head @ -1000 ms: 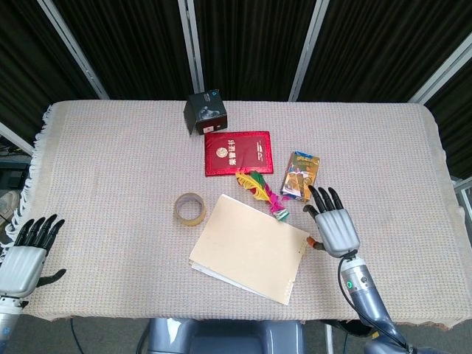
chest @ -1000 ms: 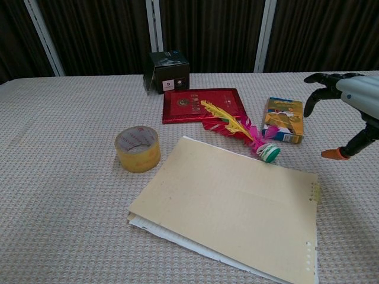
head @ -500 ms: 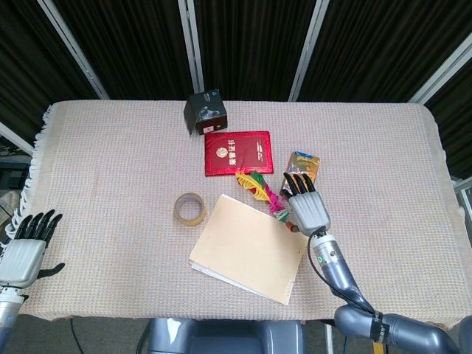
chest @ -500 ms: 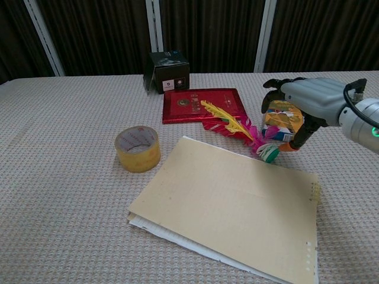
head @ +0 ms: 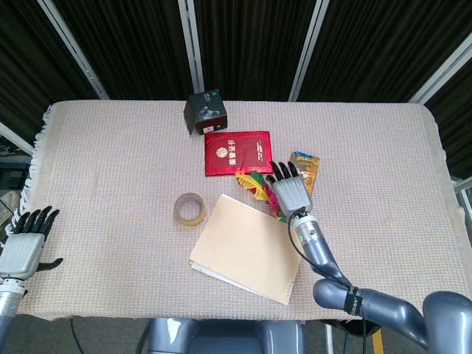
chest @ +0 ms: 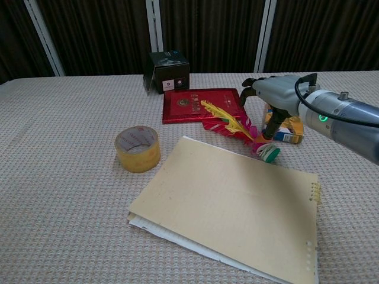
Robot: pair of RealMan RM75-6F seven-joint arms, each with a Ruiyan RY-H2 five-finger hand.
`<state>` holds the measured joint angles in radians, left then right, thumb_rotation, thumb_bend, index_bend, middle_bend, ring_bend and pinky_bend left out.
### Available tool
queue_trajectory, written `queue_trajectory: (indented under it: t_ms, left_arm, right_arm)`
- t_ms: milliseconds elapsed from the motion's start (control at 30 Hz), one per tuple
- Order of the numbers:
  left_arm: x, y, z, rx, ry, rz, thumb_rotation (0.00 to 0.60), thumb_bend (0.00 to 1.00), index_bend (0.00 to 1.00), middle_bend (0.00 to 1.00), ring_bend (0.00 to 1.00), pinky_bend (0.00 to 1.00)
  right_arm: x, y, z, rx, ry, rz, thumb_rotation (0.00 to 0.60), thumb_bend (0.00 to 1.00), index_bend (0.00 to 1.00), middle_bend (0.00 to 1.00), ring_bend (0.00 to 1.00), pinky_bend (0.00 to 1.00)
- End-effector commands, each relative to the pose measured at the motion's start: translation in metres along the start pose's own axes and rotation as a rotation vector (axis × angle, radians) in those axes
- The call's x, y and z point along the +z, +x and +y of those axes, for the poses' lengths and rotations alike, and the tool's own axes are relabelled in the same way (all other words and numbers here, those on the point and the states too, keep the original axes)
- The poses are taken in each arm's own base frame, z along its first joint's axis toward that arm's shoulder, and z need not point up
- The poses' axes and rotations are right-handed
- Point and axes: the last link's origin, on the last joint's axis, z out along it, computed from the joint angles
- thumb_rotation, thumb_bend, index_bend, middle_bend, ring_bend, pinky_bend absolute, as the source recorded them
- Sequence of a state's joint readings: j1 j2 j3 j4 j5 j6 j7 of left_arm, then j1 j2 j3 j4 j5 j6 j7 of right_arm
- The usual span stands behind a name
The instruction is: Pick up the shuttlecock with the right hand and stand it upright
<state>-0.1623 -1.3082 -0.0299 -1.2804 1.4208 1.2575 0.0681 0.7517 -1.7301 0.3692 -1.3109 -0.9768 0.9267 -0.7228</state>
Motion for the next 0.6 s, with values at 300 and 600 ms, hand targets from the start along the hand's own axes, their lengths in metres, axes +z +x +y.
queue_trajectory:
  t_ms: [300, 600]
  left_arm:
    - [0.002, 0.0, -0.005, -0.03, -0.01, -0.011, 0.6, 0.04, 0.0, 0.0, 0.0, 0.0]
    - [0.004, -0.002, -0.008, -0.037, -0.009, -0.021, 0.6, 0.04, 0.0, 0.0, 0.0, 0.0]
  right_arm:
    - [0.004, 0.003, -0.027, -0.015, -0.001, -0.011, 0.6, 0.13, 0.21, 0.0, 0.0, 0.0]
    - [0.016, -0.001, -0.039, -0.037, -0.005, -0.047, 0.6, 0.13, 0.2, 0.0, 0.0, 0.0]
